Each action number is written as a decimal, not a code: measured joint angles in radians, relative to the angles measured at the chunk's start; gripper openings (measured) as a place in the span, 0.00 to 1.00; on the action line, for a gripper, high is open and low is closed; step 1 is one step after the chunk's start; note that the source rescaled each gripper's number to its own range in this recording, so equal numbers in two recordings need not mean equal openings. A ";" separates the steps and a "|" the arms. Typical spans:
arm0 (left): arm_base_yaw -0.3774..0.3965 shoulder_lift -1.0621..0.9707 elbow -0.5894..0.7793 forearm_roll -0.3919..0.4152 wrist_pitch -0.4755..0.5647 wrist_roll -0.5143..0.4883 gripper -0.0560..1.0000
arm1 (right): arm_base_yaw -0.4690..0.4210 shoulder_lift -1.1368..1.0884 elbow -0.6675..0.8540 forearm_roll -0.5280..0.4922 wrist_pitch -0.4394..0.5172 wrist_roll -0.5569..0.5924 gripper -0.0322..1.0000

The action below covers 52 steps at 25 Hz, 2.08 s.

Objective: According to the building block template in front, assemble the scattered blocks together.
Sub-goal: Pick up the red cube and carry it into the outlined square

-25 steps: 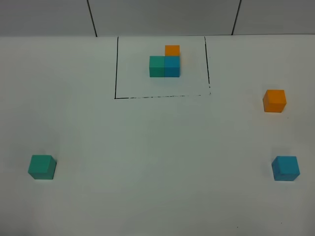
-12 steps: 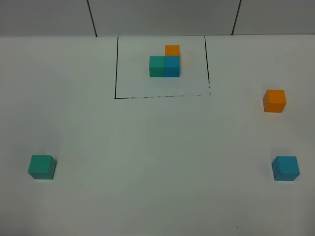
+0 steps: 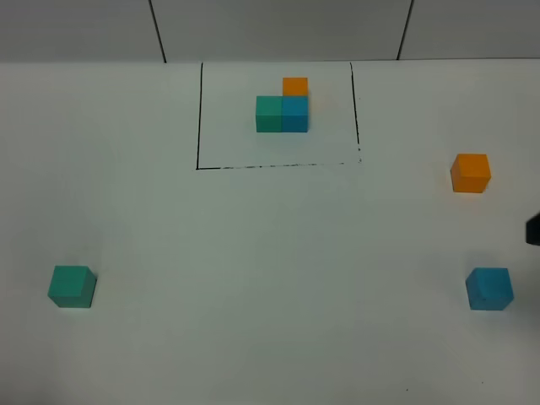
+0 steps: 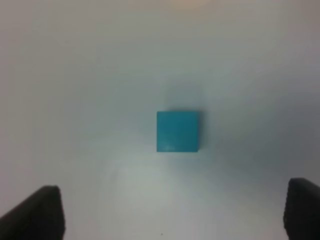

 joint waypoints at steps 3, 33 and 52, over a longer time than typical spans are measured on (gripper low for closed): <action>0.000 0.000 0.000 0.000 0.000 0.000 0.79 | 0.034 0.233 -0.102 -0.002 -0.050 -0.001 0.78; 0.000 0.000 0.000 0.000 0.000 0.000 0.79 | 0.049 0.934 -0.648 -0.142 -0.078 -0.046 0.78; 0.000 0.000 0.000 0.000 0.000 0.000 0.79 | 0.029 1.083 -0.650 -0.127 -0.166 -0.072 0.78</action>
